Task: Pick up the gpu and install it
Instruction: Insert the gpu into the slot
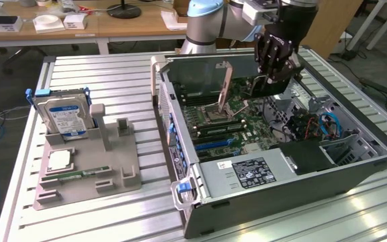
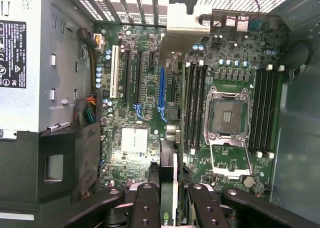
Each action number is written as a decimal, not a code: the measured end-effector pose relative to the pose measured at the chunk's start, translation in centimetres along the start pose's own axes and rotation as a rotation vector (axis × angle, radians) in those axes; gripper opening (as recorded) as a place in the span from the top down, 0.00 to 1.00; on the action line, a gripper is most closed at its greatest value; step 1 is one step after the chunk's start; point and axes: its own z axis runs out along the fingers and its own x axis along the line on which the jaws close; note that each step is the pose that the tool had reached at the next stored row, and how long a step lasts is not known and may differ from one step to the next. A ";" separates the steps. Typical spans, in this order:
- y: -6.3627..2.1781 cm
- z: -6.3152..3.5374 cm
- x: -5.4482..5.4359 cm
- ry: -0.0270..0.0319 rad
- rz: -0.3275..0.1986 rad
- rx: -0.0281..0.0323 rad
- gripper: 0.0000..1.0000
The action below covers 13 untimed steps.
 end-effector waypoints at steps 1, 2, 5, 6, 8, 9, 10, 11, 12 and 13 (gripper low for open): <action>0.00 0.05 0.0 0.0000 0.000 0.0000 0.74; 0.00 0.10 0.0 0.0000 0.000 0.0000 0.74; 0.01 0.25 0.0 0.0000 0.000 0.0000 0.74; 0.01 0.30 0.0 0.0000 0.000 0.0000 0.74; 0.01 0.39 0.0 0.0000 0.000 0.0000 0.74; 0.01 0.45 0.0 -0.0001 0.000 0.0000 0.74; 0.01 0.49 0.0 0.0000 0.000 0.0000 0.74; 0.01 0.54 0.0 0.0000 0.000 0.0000 0.74; 0.01 0.59 0.0 -0.0001 0.000 0.0000 0.74; 0.01 0.63 0.0 0.0000 0.000 0.0000 0.74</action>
